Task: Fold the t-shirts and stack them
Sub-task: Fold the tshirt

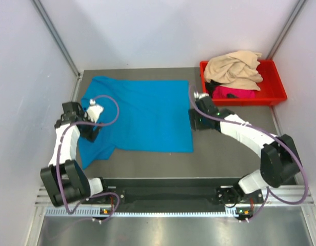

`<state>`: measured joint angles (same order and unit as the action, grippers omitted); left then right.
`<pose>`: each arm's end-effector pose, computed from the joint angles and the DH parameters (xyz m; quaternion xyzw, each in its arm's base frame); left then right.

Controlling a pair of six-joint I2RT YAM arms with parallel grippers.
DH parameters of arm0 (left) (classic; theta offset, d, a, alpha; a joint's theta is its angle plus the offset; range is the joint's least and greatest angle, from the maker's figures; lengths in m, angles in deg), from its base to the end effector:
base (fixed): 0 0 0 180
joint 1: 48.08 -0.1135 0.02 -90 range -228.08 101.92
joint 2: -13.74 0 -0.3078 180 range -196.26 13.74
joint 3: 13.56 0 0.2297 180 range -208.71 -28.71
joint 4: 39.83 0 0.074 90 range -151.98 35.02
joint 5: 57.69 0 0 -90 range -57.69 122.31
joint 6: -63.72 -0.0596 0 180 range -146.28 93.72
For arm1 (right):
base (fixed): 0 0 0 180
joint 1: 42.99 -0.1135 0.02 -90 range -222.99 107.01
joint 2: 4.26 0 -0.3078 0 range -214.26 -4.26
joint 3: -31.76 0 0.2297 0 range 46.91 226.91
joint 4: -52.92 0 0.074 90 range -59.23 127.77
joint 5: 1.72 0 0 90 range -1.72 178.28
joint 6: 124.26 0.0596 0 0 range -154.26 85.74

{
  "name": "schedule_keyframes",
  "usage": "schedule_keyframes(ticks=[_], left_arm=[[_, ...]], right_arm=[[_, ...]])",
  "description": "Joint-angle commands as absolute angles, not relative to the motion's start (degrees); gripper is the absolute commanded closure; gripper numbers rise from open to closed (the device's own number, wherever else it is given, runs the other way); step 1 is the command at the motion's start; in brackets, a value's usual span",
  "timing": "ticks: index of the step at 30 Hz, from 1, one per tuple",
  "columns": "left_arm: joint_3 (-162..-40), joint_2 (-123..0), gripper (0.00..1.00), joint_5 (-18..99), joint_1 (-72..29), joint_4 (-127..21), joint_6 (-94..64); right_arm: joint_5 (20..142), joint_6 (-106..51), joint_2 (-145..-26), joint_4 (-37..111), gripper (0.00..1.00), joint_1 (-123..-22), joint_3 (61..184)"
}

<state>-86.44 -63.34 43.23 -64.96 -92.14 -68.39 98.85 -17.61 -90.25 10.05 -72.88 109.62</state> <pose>0.2457 0.0628 0.2862 0.2349 0.9243 0.0619 0.2945 0.2736 0.1447 0.2850 -0.0777 0.9359 0.0516 0.3397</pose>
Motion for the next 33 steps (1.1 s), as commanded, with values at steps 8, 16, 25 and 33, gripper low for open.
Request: schedule_keyframes(ticks=[8,16,25,33], left_arm=[[-69.3,-44.6,0.12,34.3,-65.8,-114.0,-83.1],[-60.3,-43.9,0.14,29.1,-67.4,-106.0,-85.6],[-58.3,-45.2,0.19,24.0,-67.4,-94.6,-84.7],[-58.9,-47.8,0.6,31.5,-67.4,-95.6,-84.2]], right_arm=[[92.9,-8.4,-78.0,12.6,0.32,-82.0,91.4],[92.3,-6.0,-80.3,18.3,0.32,-82.1,85.5],[90.6,-4.9,-87.0,22.3,0.41,-82.0,87.0],[88.5,-3.4,-87.4,25.3,0.91,-81.9,85.3]])
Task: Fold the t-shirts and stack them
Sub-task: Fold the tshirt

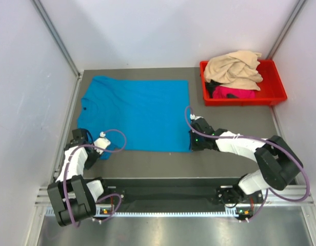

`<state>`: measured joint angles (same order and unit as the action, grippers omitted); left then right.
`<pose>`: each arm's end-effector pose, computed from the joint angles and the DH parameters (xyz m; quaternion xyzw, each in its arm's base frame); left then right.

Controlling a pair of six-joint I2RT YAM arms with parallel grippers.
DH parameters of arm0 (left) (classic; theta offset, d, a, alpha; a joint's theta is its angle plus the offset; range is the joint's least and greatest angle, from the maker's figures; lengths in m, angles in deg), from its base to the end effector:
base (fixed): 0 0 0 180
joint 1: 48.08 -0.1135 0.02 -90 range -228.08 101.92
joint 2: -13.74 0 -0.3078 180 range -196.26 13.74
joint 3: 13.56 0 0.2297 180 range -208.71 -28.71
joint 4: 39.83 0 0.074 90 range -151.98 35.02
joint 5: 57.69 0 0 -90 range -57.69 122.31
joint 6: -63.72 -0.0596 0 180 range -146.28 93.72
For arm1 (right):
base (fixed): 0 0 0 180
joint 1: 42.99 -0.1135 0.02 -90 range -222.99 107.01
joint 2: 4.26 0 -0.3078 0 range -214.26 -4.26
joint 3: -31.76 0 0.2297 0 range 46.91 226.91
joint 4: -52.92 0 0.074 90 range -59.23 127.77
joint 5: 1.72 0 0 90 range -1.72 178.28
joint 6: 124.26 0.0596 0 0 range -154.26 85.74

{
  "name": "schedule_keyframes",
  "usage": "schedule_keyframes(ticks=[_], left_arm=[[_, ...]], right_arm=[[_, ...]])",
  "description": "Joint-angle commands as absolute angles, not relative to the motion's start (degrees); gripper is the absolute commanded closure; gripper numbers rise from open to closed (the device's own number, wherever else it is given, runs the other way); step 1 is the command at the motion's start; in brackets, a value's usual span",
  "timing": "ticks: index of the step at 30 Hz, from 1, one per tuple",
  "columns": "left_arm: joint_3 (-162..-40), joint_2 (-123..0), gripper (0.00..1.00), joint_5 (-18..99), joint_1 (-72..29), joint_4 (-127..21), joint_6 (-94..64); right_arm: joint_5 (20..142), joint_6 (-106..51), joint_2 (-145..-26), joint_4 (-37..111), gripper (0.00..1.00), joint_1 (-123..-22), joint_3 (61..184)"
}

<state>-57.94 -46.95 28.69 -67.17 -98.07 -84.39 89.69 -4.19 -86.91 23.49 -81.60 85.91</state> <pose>0.1172 0.0445 0.1887 0.3268 0.9350 0.1083 0.0855 0.1989 0.1570 0.1960 -0.0682 0.9586 0.1460 0.2347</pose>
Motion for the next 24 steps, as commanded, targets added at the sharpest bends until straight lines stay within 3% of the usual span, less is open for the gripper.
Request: schedule_keyframes(ticks=[1,4,5,17,24], left_arm=[[-58.4,-48.5,0.66,30.5,-67.5,-95.0,-83.8],[-58.8,-49.7,0.96,29.1,-67.5,-93.7,-83.1],[-59.0,-49.8,1.0,28.6,-67.6,-93.2,-82.5],[-74.6,-52.9,1.0,35.9,-67.7,-89.0,-76.8],[-86.7,-65.8,1.0,40.1,-67.5,-83.6,-75.2]], right_arm=[[88.6,-3.8,-87.7,25.1,0.97,-81.8,85.7],[88.5,-4.1,-88.0,24.5,1.0,-81.4,86.4],[88.5,-4.4,-88.1,24.3,1.0,-81.1,86.7],[87.1,-8.1,-89.4,22.9,1.0,-76.8,93.1],[87.1,-11.2,-94.2,20.9,1.0,-73.4,101.6]])
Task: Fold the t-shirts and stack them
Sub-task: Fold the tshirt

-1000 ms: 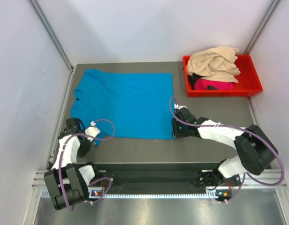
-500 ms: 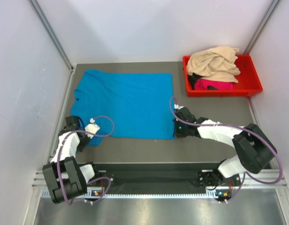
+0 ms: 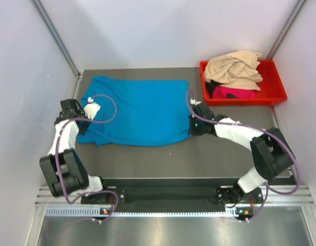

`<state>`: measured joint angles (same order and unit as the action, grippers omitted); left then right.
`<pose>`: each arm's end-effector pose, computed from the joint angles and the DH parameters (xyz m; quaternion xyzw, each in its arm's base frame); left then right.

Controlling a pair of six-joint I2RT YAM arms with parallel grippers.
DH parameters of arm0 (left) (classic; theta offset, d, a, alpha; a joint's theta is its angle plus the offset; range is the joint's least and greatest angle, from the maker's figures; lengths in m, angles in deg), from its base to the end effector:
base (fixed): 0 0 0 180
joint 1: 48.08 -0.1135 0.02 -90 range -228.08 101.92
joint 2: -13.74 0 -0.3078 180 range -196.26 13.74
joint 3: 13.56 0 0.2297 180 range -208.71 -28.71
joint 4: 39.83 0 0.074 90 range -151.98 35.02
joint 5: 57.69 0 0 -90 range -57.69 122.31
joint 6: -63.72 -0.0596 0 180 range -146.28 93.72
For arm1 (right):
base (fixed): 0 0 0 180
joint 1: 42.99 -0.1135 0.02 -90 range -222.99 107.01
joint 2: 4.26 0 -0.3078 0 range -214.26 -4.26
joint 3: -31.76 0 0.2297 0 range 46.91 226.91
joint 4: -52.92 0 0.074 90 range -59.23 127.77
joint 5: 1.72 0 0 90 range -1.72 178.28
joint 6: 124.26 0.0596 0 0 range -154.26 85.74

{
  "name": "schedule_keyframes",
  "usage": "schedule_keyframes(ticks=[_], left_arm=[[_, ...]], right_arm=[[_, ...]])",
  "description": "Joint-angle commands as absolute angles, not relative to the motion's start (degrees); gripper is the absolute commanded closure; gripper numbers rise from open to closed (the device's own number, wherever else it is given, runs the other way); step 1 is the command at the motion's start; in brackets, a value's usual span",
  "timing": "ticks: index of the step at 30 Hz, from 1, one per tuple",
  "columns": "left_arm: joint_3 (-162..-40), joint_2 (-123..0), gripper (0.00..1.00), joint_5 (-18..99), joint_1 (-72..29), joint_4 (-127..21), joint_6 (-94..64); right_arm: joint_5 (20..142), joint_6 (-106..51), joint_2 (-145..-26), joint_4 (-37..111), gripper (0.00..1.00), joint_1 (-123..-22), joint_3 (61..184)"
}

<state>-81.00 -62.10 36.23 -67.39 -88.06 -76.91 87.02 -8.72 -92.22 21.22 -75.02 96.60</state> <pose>0.2329 0.0773 0.2669 0.2679 0.9192 0.1376 0.2539 0.2513 0.1588 0.2217 -0.0573 0.9515 0.1547 0.2598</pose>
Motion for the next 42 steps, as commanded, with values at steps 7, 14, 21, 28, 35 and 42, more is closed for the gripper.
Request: schedule_keyframes(ticks=[7,14,21,28,35,42], left_arm=[[-99.1,-79.6,1.0,40.7,-66.8,-81.0,-72.5],[-103.1,-85.9,1.0,37.3,-64.1,-76.2,-73.1],[-106.9,-89.9,1.0,34.1,-63.6,-73.3,-69.8],[-109.3,-93.0,0.97,32.8,-63.5,-74.0,-67.2],[-118.2,-94.6,0.14,25.5,-63.3,-82.8,-57.6],[-105.4,-85.4,0.18,27.3,-67.9,-86.0,-55.8]], right_arm=[[86.9,-13.7,-102.7,16.8,1.0,-68.9,113.6],[86.2,-15.4,-111.2,13.5,1.0,-66.1,125.1],[85.8,-15.9,-115.4,12.5,1.0,-65.0,129.9],[83.9,-16.3,-117.5,13.7,0.85,-63.7,130.8],[85.5,-16.5,-109.8,15.2,0.42,-63.7,125.7],[84.0,-12.0,-104.9,19.7,0.41,-65.1,112.7]])
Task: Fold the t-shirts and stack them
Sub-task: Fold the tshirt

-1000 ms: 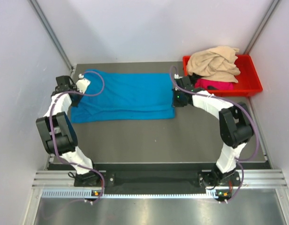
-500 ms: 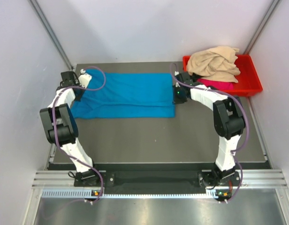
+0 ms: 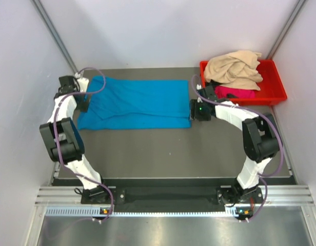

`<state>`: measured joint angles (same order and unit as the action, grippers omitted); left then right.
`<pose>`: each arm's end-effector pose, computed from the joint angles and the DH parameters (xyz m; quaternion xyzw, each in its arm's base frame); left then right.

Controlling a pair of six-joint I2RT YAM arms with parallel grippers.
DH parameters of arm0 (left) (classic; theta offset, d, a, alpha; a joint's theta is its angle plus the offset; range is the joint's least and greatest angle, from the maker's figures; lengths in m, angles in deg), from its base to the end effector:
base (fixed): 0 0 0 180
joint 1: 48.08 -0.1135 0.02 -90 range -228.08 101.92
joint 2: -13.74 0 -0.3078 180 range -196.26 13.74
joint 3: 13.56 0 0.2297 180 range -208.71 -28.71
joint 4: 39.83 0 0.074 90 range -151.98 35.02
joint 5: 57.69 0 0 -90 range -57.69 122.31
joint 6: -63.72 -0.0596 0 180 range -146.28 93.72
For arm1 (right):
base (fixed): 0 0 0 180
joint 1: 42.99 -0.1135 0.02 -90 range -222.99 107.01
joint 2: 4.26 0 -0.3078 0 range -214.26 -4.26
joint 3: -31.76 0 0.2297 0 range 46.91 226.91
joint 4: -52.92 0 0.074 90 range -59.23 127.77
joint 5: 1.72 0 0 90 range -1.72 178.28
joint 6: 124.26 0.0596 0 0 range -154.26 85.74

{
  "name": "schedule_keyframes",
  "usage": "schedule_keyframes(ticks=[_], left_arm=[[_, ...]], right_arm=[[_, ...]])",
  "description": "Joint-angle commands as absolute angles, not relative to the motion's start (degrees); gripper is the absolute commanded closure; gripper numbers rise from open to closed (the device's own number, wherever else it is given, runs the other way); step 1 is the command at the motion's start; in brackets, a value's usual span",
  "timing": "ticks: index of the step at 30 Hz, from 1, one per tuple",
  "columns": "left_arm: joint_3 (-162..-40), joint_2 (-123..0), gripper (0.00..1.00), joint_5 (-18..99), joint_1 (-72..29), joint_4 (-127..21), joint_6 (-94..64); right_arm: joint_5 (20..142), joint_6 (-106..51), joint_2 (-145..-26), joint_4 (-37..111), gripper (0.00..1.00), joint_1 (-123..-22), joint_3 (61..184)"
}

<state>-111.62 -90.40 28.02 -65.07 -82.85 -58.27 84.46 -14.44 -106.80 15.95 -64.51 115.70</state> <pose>0.3917 0.1243 0.2868 0.1092 0.9300 0.1766 0.3032 0.3520 0.1431 0.2306 -0.0240 0.9544 0.1342 0.2655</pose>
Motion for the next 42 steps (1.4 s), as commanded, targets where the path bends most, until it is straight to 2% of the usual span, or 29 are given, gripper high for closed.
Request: schedule_keyframes(ticks=[1,7,11,14,15,16,17,18,20,21,23,24,29,35,42], left_arm=[[-103.6,-84.8,0.18,26.9,-68.8,-85.4,-55.6],[-96.6,-84.6,0.18,32.0,-71.2,-83.4,-53.6],[-97.0,-87.9,0.18,32.0,-72.3,-80.9,-53.7],[-97.3,-90.3,0.21,35.6,-72.2,-79.9,-54.5],[-97.0,-90.9,0.22,36.2,-72.2,-79.4,-54.6],[-96.8,-91.0,0.24,38.2,-72.2,-79.1,-54.8],[-96.6,-91.5,0.33,39.3,-72.2,-79.1,-54.9],[-96.7,-91.6,0.39,40.8,-72.3,-79.7,-54.9],[-96.2,-91.5,0.5,45.2,-72.2,-80.5,-55.8],[-95.8,-91.2,0.62,46.0,-72.3,-80.4,-56.1],[-95.1,-90.9,0.82,46.2,-72.4,-80.4,-57.2],[-95.0,-90.6,1.0,45.9,-72.3,-80.6,-57.5],[-92.4,-87.1,1.0,46.4,-72.4,-85.4,-60.6],[-85.2,-75.2,1.0,47.3,-72.5,-96.3,-70.2],[-78.6,-70.6,1.0,45.4,-72.4,-104.5,-75.1]], right_arm=[[82.1,-11.6,-104.6,20.5,0.41,-65.4,110.7],[78.7,-9.6,-107.1,22.9,0.41,-65.5,108.9],[77.7,-7.6,-107.6,24.9,0.47,-65.5,107.9],[76.2,-6.0,-108.1,27.3,0.57,-65.5,106.5],[75.4,-5.5,-108.3,28.5,0.65,-65.6,106.1],[74.7,-5.2,-108.5,29.0,0.69,-65.5,105.6],[73.7,-4.3,-108.7,29.9,0.73,-65.5,105.4],[72.6,-4.0,-108.8,30.3,0.84,-65.5,105.4],[71.5,-3.9,-108.5,29.9,0.96,-65.4,105.0],[72.4,-4.0,-107.8,29.6,1.0,-65.4,104.5],[76.1,-3.4,-104.1,30.6,1.0,-64.7,100.8],[76.0,-3.3,-102.4,31.7,1.0,-63.7,99.6],[76.1,-5.0,-100.4,29.0,1.0,-62.9,94.8],[79.3,-5.8,-91.9,24.1,1.0,-61.0,87.1],[82.0,-7.2,-83.6,22.0,1.0,-54.7,79.3]])
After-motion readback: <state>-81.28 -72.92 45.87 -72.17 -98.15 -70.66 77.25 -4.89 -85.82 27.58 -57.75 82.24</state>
